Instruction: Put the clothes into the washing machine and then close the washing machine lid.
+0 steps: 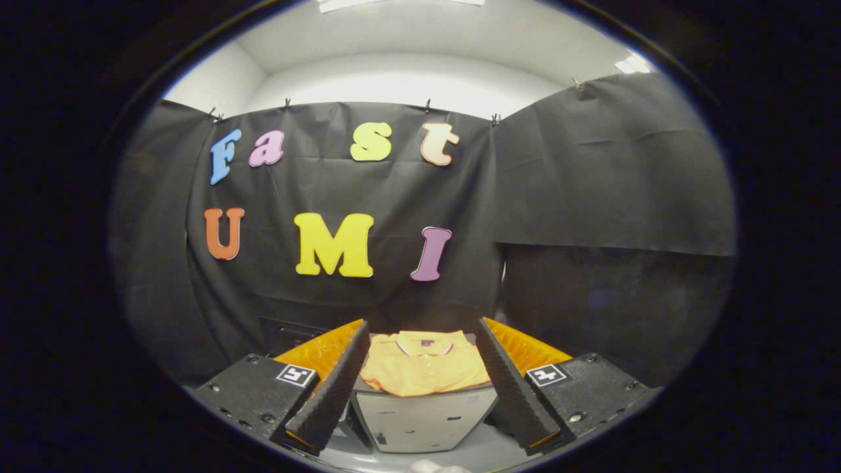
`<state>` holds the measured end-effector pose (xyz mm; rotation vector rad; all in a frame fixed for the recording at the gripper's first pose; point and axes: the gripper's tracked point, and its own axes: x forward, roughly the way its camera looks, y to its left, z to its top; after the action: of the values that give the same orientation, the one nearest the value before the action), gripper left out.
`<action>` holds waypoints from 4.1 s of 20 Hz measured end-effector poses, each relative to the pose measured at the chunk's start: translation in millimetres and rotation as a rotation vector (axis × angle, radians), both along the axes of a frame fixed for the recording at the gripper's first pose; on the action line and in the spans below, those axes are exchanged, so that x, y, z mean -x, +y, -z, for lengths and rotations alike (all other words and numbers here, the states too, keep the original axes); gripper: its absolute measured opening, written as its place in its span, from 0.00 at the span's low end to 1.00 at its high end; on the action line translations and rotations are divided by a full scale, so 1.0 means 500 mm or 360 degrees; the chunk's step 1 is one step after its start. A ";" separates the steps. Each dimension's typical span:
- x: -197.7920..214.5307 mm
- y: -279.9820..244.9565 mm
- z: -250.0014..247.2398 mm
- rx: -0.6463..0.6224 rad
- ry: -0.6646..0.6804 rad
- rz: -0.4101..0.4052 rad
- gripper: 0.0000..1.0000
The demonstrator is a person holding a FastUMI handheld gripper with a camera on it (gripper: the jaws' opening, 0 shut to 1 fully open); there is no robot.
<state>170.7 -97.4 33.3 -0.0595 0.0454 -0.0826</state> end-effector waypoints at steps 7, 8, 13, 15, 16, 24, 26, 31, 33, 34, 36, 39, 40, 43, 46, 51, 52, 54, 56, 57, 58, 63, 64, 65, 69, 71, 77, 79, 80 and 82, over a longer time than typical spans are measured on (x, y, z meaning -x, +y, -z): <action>-0.275 -0.062 0.069 -0.0015 0.0175 -0.0064 1.00; -0.309 -0.070 0.086 -0.0021 0.0216 -0.0062 1.00; -0.465 -0.105 0.190 -0.0061 0.0411 -0.0068 1.00; -0.514 -0.118 0.233 -0.0060 0.0473 -0.0059 1.00; -0.534 -0.125 0.255 -0.0059 0.0510 -0.0055 1.00; -0.646 -0.138 0.433 -0.0102 0.0849 -0.0042 1.00; -0.654 -0.144 0.452 -0.0101 0.0901 -0.0032 1.00; -0.660 -0.144 0.519 -0.0080 0.1070 -0.0032 1.00; -0.661 -0.142 0.547 -0.0093 0.1152 -0.0039 1.00; -0.661 -0.143 0.543 -0.0105 0.1153 -0.0043 1.00; -0.660 -0.144 0.547 -0.0078 0.1191 -0.0045 1.00; -0.661 -0.137 0.552 -0.0122 0.1248 -0.0050 0.95; -0.664 -0.135 0.553 -0.0117 0.1254 -0.0049 0.90; -0.669 -0.138 0.552 -0.0132 0.1275 -0.0021 0.65; -0.670 -0.133 0.549 -0.0104 0.1328 -0.0022 0.36; -0.677 -0.125 0.549 -0.0156 0.1328 -0.0056 0.08; -0.678 -0.123 0.544 -0.0188 0.1320 -0.0050 0.07; -0.676 -0.116 0.544 -0.0215 0.1313 -0.0059 0.05; -0.679 -0.121 0.540 -0.0206 0.1287 -0.0053 0.05; -0.677 -0.122 0.537 -0.0189 0.1277 -0.0054 0.05; -0.678 -0.118 0.532 -0.0187 0.1272 -0.0053 0.05; -0.665 -0.096 0.462 -0.0244 0.1181 -0.0058 0.05; -0.657 -0.085 0.445 -0.0266 0.1166 -0.0063 0.05; -0.648 -0.070 0.425 -0.0292 0.1151 -0.0068 0.04; -0.627 -0.027 0.344 -0.0272 0.1058 -0.0089 0.04; -0.617 0.007 0.297 -0.0269 0.1009 -0.0116 0.04; -0.578 0.134 0.176 -0.0278 0.0882 -0.0211 0.04; -0.570 0.183 0.158 -0.0292 0.0859 -0.0246 0.04; -0.568 0.207 0.150 -0.0288 0.0848 -0.0267 0.04; -0.561 0.258 0.134 -0.0289 0.0835 -0.0306 0.04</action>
<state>451.1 31.6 -33.8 0.0973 0.5695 0.1313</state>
